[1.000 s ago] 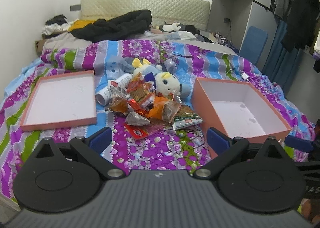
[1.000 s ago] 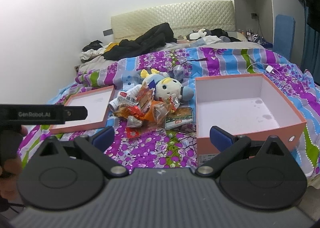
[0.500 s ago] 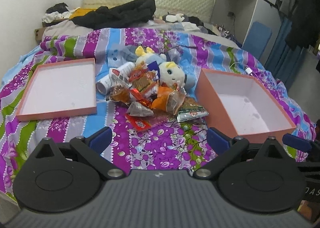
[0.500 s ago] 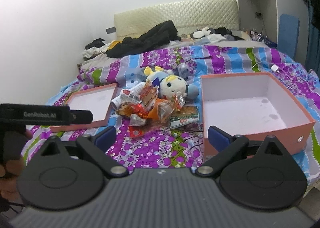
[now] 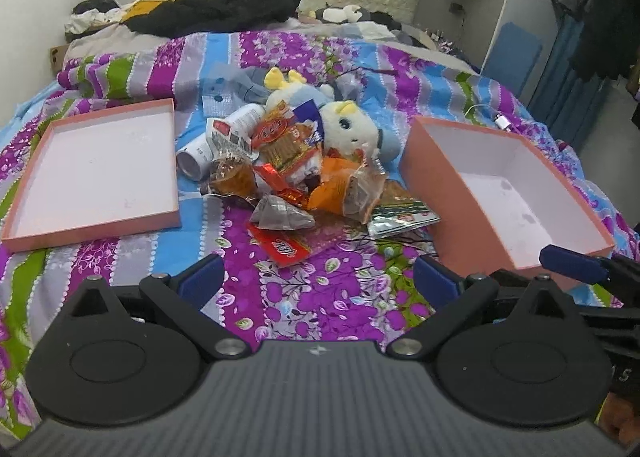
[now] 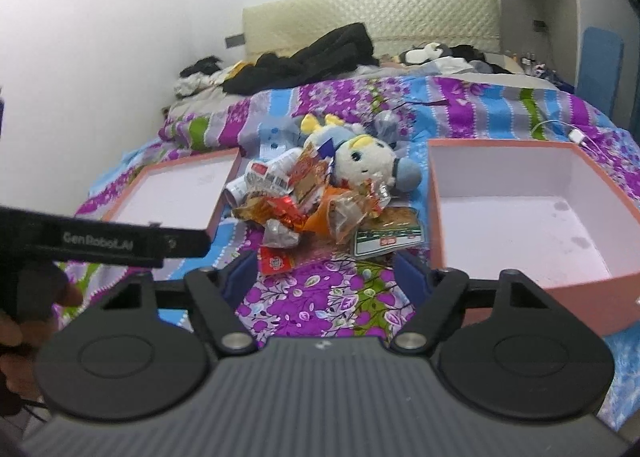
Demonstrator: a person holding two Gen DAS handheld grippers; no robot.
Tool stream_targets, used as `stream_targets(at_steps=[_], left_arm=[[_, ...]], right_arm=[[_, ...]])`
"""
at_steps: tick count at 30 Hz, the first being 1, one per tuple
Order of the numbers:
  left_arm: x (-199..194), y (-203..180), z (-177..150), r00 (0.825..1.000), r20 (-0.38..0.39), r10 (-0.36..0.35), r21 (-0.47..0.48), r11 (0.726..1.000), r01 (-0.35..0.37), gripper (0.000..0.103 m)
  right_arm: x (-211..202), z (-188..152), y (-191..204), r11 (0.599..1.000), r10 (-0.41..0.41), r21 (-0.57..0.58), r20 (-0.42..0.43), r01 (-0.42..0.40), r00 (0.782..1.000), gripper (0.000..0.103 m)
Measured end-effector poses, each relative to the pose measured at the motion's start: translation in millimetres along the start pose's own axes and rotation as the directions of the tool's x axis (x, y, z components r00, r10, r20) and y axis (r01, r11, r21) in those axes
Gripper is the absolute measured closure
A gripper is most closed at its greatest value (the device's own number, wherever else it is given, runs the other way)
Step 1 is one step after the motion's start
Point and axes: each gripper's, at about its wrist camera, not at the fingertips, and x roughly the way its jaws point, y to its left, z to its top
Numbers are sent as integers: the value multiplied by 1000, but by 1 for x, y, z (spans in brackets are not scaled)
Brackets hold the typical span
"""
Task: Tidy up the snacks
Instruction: 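Move both tools down toward the snack heap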
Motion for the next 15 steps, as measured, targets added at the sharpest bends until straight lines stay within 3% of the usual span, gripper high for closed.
stream_targets(at_steps=[7,12,15], left_arm=[[54,32,7,999,-17,-38,-69,997,37,3],[97,58,19,999,-9,-35,-91,995,34,4],[124,72,26,997,-15,-69,-119,991,67,5]], right_arm=[[53,11,10,999,12,-47,23,-11,1000,37],[98,14,14,997,6,-77,6,-6,1000,38],[125,11,14,994,-12,-110,3,12,1000,41]])
